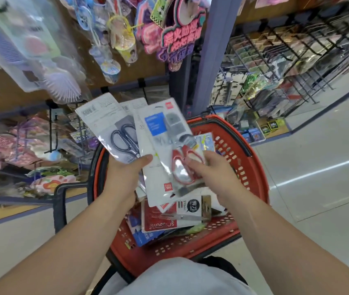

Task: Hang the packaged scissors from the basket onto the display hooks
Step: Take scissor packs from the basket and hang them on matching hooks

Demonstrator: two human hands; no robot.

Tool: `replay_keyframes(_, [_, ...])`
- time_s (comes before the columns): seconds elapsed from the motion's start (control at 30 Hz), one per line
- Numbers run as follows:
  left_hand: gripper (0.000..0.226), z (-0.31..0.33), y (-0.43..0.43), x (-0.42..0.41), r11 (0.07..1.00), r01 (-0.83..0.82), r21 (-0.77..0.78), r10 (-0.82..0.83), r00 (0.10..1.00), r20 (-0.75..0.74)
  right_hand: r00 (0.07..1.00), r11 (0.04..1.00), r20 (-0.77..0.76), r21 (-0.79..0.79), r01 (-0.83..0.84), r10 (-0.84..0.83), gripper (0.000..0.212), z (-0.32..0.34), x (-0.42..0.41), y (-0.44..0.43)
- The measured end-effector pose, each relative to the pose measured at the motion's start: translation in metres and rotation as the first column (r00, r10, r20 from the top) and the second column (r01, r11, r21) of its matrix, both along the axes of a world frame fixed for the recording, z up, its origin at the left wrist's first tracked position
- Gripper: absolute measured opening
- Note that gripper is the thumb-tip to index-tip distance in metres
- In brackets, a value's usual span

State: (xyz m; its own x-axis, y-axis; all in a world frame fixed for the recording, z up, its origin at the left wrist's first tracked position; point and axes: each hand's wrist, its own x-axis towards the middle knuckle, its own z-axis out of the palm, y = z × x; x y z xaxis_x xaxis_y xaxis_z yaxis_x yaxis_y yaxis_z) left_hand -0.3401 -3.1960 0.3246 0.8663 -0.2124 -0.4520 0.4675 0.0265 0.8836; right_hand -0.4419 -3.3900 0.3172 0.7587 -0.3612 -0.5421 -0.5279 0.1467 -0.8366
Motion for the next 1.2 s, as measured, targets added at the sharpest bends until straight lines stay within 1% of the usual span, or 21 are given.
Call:
replay_keyframes(0.07, [0.047,0.001,-0.001,0.002,1.000,0.002,-0.015,-0.002,1.000,0.004,0.997,0.997,-0.012,-0.034,-0.071,0.070,0.057,-0.001,-0.001,0.009])
replay_keyframes(0.13, [0.051,0.003,-0.003,0.002,1.000,0.020,-0.021,-0.020,1.000,0.015,0.997,0.997,-0.008,-0.016,-0.078,0.078,0.055,-0.003,-0.001,0.008])
replay_keyframes(0.23, [0.047,0.012,-0.006,-0.001,0.997,0.066,-0.040,-0.064,0.997,0.036,0.995,0.996,0.044,0.025,-0.086,0.085,0.029,0.002,0.002,0.011])
replay_keyframes(0.33, [0.057,0.014,-0.007,-0.004,0.991,0.126,-0.039,-0.124,0.992,0.032,0.985,0.987,0.092,-0.069,-0.143,0.149,0.005,0.005,0.006,0.020])
replay_keyframes(0.43, [0.060,0.002,0.002,-0.003,0.990,0.138,-0.017,-0.138,0.990,-0.005,0.967,0.960,0.052,-0.146,-0.239,0.249,0.007,0.000,0.005,0.020])
replay_keyframes(0.53, [0.064,-0.014,0.016,-0.002,0.990,0.141,0.020,-0.140,0.988,-0.068,0.926,0.918,-0.031,-0.116,-0.378,0.377,0.039,-0.017,0.000,0.011])
replay_keyframes(0.6, [0.064,-0.023,0.027,-0.003,0.991,0.129,0.036,-0.125,0.988,-0.089,0.939,0.927,-0.127,-0.159,-0.339,0.321,0.054,-0.033,-0.003,-0.007])
replay_keyframes(0.67, [0.069,-0.028,0.036,-0.005,0.994,0.107,0.036,-0.103,0.990,-0.097,0.934,0.883,-0.287,-0.353,-0.310,0.213,0.065,-0.057,-0.005,-0.034])
replay_keyframes(0.7, [0.077,-0.028,0.038,-0.006,0.994,0.103,0.041,-0.099,0.991,-0.094,0.913,0.845,-0.365,-0.417,-0.335,0.182,0.068,-0.066,-0.005,-0.046])
replay_keyframes(0.77, [0.094,-0.026,0.042,-0.006,0.994,0.101,0.045,-0.097,0.992,-0.077,0.864,0.803,-0.469,-0.435,-0.408,0.184,0.066,-0.087,-0.007,-0.063])
replay_keyframes(0.8, [0.093,-0.026,0.043,-0.006,0.995,0.093,0.046,-0.090,0.994,-0.065,0.843,0.802,-0.494,-0.404,-0.439,0.213,0.065,-0.095,-0.007,-0.065])
replay_keyframes(0.83, [0.088,-0.026,0.044,-0.005,0.996,0.083,0.044,-0.081,0.995,-0.053,0.832,0.794,-0.504,-0.396,-0.461,0.232,0.066,-0.101,-0.007,-0.064])
replay_keyframes(0.9, [0.085,-0.025,0.046,-0.003,0.998,0.059,0.034,-0.058,0.998,-0.031,0.870,0.707,-0.459,-0.555,-0.438,0.179,0.072,-0.111,-0.009,-0.056])
replay_keyframes(0.97, [0.088,-0.024,0.049,0.000,0.999,0.030,0.039,-0.029,0.999,-0.033,0.940,0.610,-0.314,-0.722,-0.327,0.133,0.066,-0.115,-0.008,-0.045])
replay_keyframes(1.0, [0.085,-0.023,0.051,0.001,0.999,0.018,0.050,-0.016,0.999,-0.034,0.935,0.608,-0.293,-0.712,-0.352,0.198,0.061,-0.115,-0.006,-0.039])
replay_keyframes(1.03, [0.077,-0.022,0.053,0.002,0.998,0.013,0.063,-0.011,1.000,-0.028,0.889,0.608,-0.331,-0.648,-0.458,0.317,0.058,-0.114,-0.006,-0.032])
replay_keyframes(1.07, [0.068,-0.022,0.056,0.002,0.997,0.013,0.082,-0.012,1.000,-0.019,0.796,0.560,-0.401,-0.566,-0.605,0.454,0.057,-0.116,-0.007,-0.026])
replay_keyframes(1.1, [0.059,-0.020,0.059,0.003,0.994,0.016,0.104,-0.015,1.000,-0.011,0.681,0.464,-0.470,-0.503,-0.729,0.561,0.059,-0.116,-0.008,-0.020])
replay_keyframes(1.13, [0.056,-0.019,0.061,0.003,0.992,0.013,0.122,-0.013,1.000,-0.003,0.596,0.373,-0.515,-0.477,-0.796,0.616,0.061,-0.118,-0.009,-0.015])
replay_keyframes(1.17, [0.057,-0.018,0.064,0.003,0.991,0.008,0.136,-0.009,1.000,0.007,0.557,0.320,-0.540,-0.473,-0.821,0.631,0.063,-0.120,-0.010,-0.011])
replay_keyframes(1.2, [0.060,-0.016,0.067,0.003,0.990,0.003,0.143,-0.006,1.000,0.020,0.548,0.294,-0.549,-0.485,-0.824,0.631,0.062,-0.121,-0.010,-0.007])
